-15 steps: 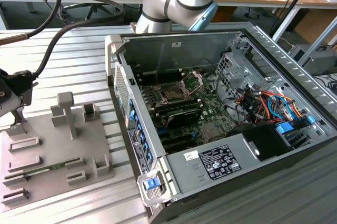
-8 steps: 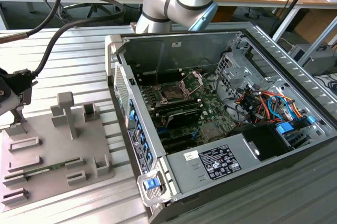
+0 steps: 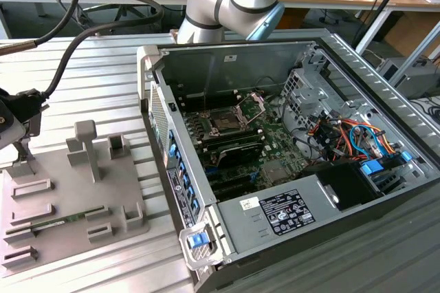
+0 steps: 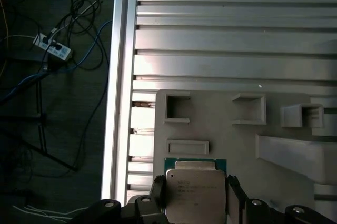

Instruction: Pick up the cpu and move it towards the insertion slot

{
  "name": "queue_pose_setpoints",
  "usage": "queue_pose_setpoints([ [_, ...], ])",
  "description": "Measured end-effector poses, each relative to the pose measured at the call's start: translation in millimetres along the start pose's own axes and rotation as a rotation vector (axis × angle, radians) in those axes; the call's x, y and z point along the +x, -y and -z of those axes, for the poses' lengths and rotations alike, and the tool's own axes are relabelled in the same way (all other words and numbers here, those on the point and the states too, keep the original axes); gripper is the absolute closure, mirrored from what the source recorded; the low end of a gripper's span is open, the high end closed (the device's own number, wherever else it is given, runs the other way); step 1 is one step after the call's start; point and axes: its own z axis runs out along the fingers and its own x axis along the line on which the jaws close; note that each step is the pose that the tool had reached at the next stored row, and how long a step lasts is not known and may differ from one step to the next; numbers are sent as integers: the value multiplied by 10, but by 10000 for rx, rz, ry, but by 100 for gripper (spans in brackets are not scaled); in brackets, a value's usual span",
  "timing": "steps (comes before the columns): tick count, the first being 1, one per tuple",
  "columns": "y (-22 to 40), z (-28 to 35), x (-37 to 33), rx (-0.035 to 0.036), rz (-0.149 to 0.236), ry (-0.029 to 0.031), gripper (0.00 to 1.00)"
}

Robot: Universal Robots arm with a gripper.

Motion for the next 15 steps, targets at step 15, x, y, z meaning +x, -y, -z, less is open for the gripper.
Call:
queue_pose_setpoints([
  [15,-3,33,0,-40,0,2,45],
])
